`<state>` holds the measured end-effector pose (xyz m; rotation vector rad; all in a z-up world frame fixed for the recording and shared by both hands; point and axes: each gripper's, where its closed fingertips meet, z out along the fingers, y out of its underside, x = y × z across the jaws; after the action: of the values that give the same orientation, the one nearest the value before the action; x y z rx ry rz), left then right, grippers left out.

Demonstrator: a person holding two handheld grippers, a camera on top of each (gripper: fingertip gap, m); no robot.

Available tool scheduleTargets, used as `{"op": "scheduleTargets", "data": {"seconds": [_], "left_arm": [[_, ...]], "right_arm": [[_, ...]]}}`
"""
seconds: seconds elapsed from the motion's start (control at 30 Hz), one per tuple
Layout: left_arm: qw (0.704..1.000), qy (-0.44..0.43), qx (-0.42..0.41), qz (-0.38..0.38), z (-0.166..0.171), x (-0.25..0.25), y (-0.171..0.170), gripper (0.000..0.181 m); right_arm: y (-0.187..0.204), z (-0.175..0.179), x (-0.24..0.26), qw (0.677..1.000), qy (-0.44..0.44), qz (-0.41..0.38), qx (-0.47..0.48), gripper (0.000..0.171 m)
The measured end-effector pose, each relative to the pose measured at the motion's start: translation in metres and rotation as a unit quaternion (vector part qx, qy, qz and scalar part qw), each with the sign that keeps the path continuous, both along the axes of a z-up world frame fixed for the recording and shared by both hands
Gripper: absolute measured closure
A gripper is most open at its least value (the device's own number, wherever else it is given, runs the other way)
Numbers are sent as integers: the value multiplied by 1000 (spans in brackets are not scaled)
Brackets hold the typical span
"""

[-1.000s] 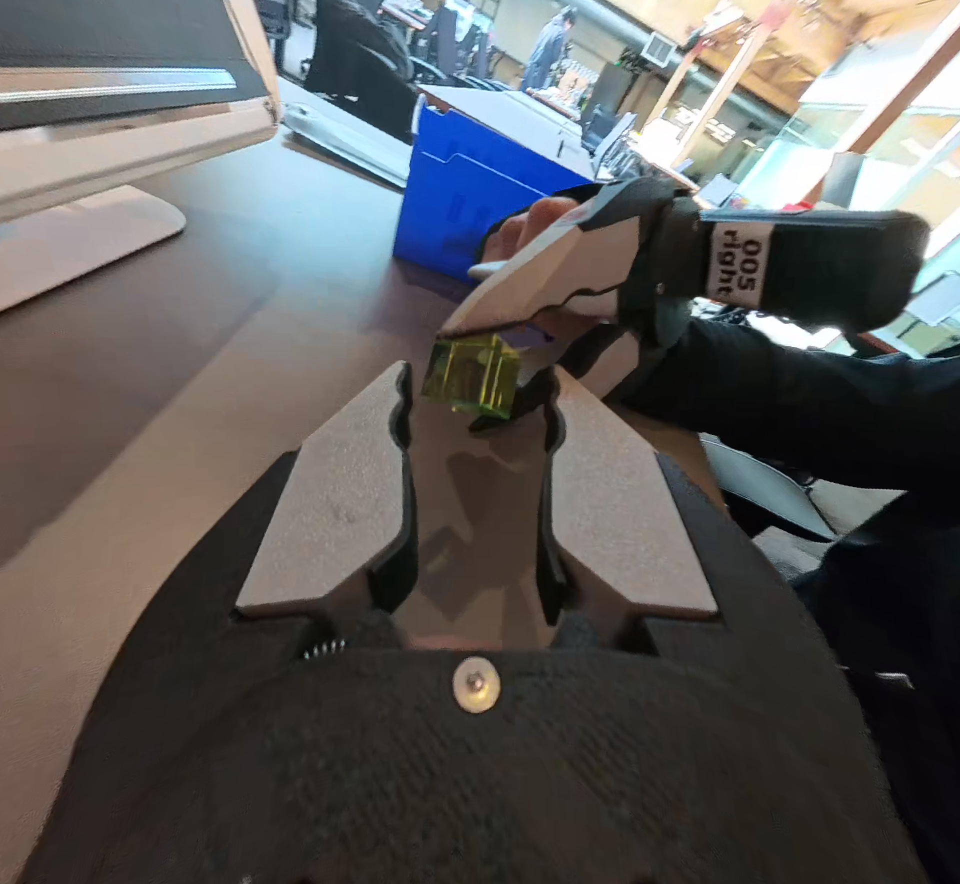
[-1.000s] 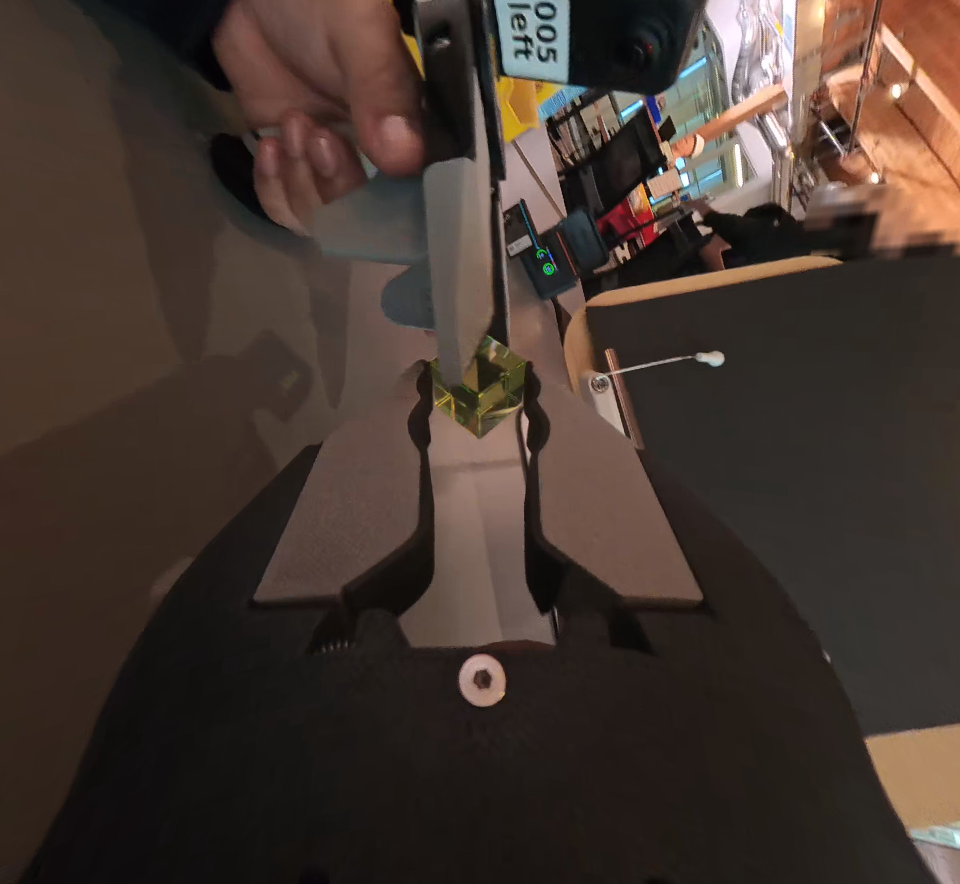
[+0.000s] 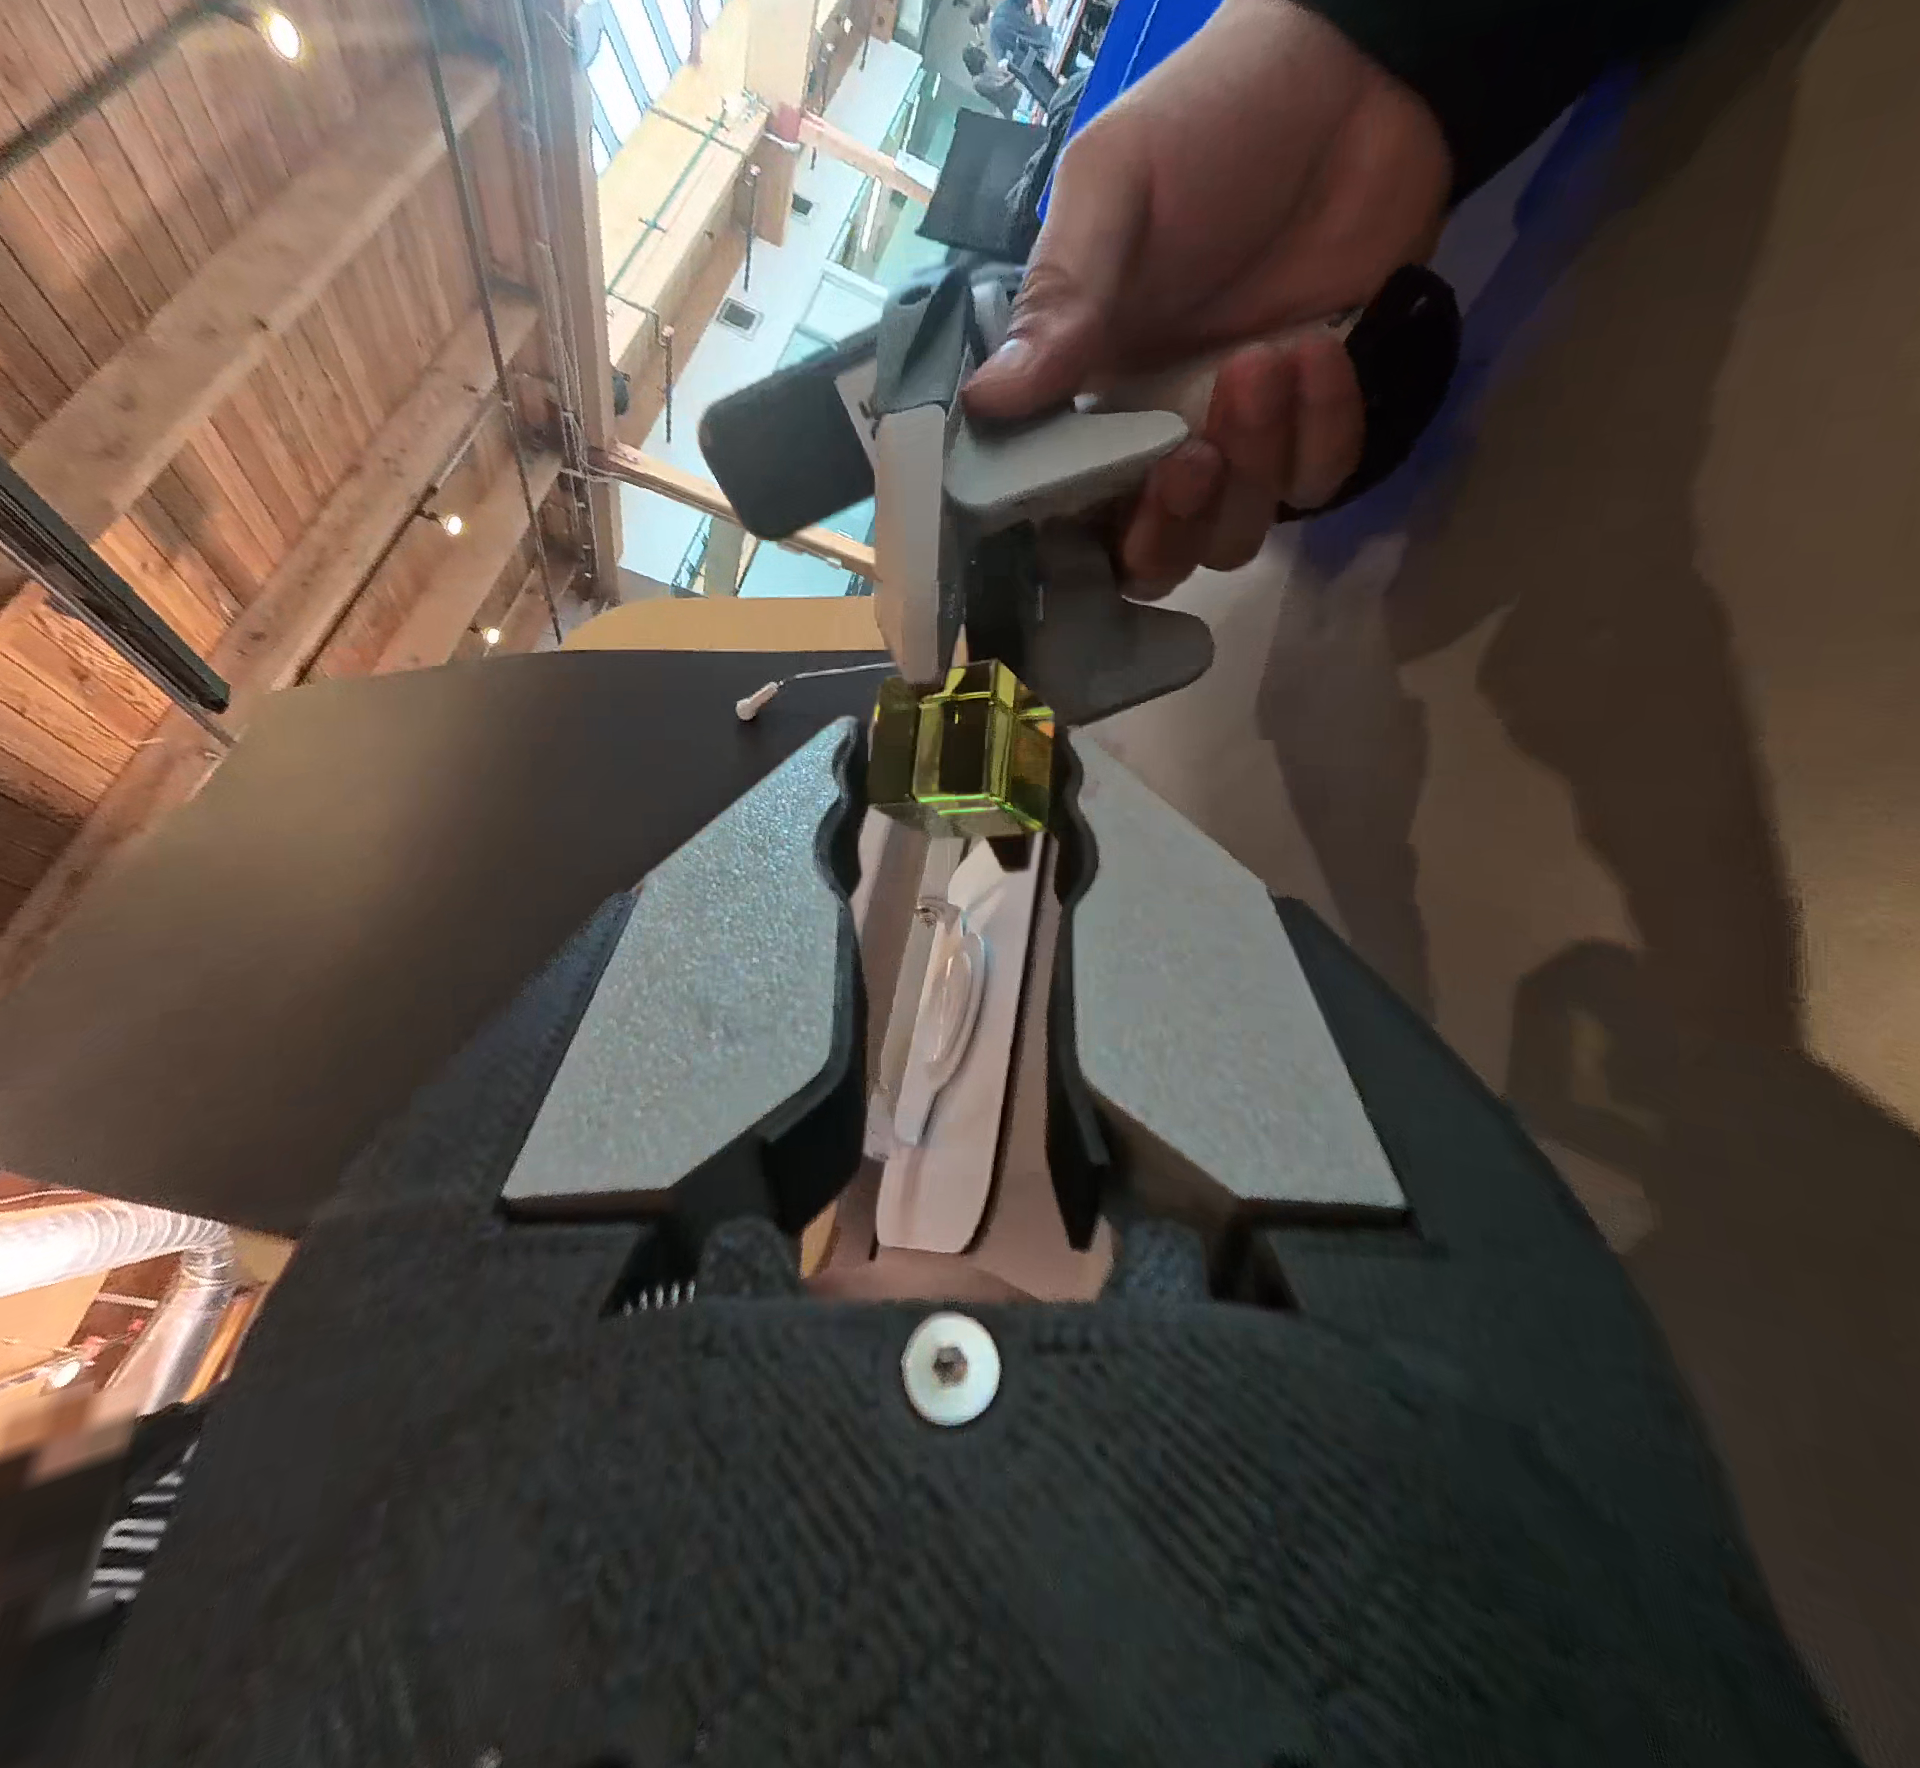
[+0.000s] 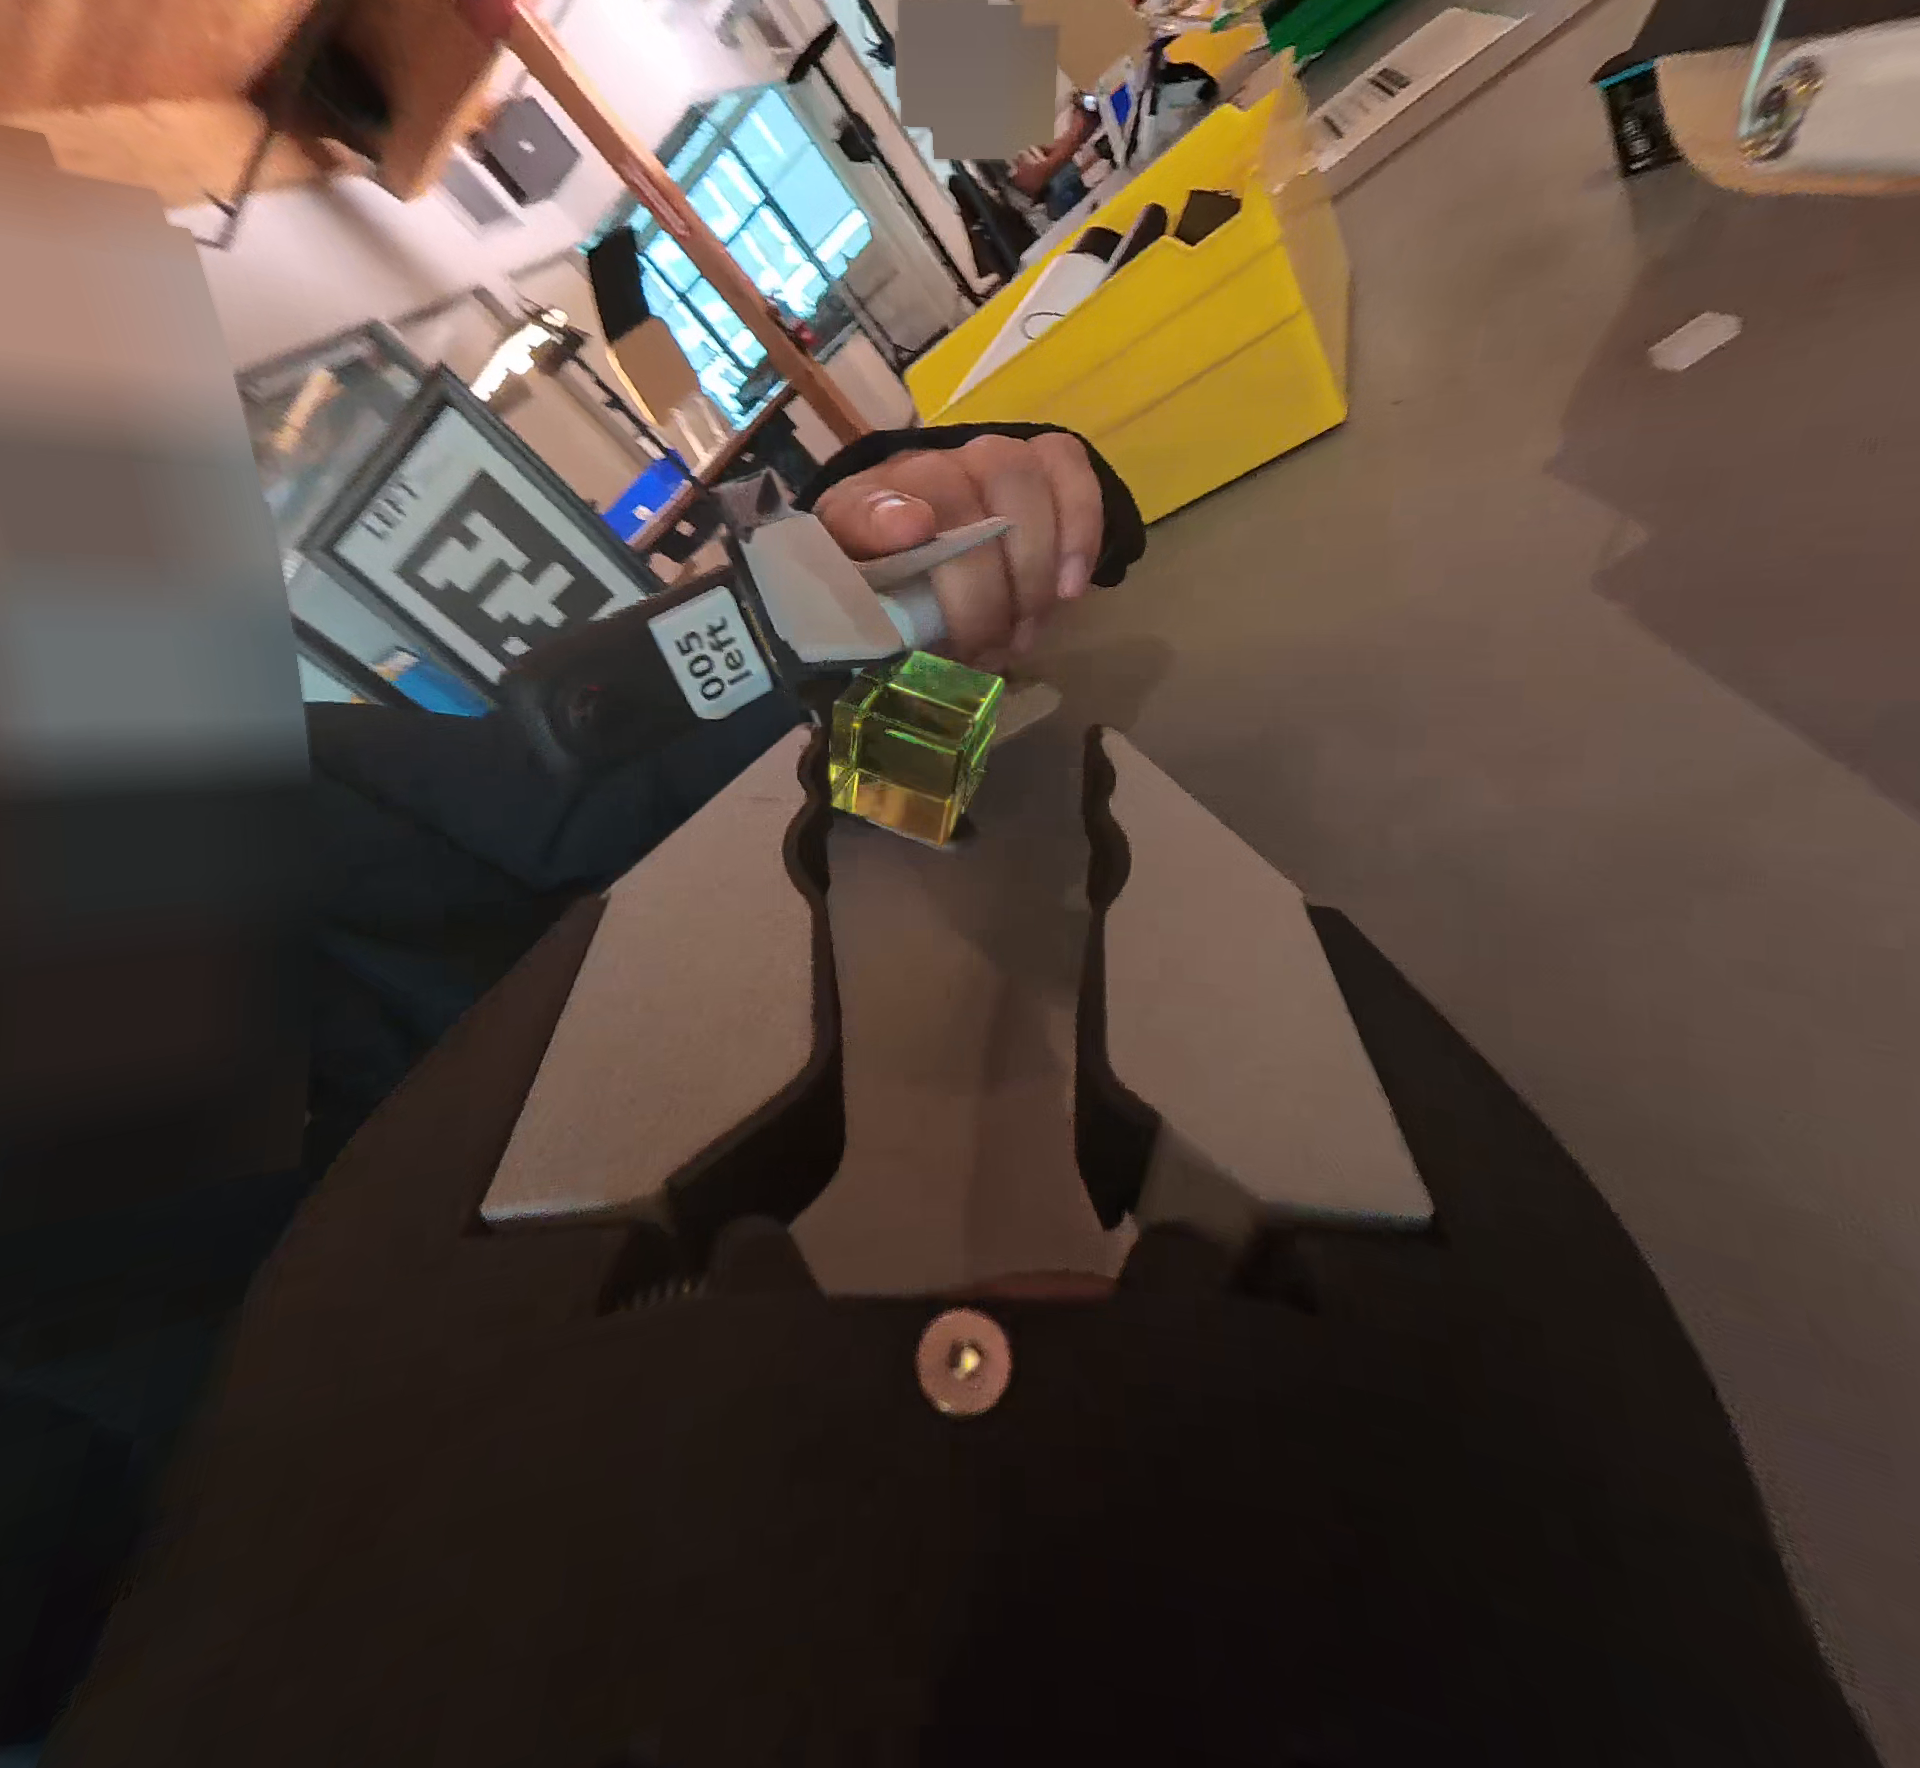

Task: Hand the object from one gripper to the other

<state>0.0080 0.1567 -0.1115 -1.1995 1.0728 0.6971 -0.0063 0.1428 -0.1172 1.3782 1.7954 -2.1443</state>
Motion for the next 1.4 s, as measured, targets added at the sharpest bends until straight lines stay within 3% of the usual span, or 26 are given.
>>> {"op": "scheduleTargets", "data": {"seconds": [0.03,0.17,0.27,0.4,0.5,0.7,0.9,1.13,1.27,1.4], "left_arm": [[1000,4,9,1,2,1,0,147],[1000,11,21,8,6,0,0,147],[1000,-9,4,17,2,-4,2,147],[989,-137,-52,7,-4,-8,5,146],[957,-267,-109,-43,1,-2,-1,130],[879,-434,-188,-61,10,-13,0,124],[819,-512,-256,-30,-6,-28,8,125],[697,-613,-355,-112,-4,-10,-2,119],[695,-599,-385,-100,-17,-7,-2,136],[705,-588,-384,-99,-18,-6,-1,139]], "right_arm": [[-2,1,1,1000,-2,8,-15,126],[-13,6,9,996,-14,56,-63,142],[-11,2,4,999,-5,37,-36,142],[-2,-12,-4,998,7,-10,61,142],[7,-11,-8,989,46,-46,131,142],[17,-15,-14,935,136,-105,311,142],[10,-17,-17,877,200,-115,422,142],[5,-20,-18,817,256,-111,504,142],[-1,-18,-20,795,283,-111,525,142],[0,-18,-20,783,291,-113,539,141]]}}
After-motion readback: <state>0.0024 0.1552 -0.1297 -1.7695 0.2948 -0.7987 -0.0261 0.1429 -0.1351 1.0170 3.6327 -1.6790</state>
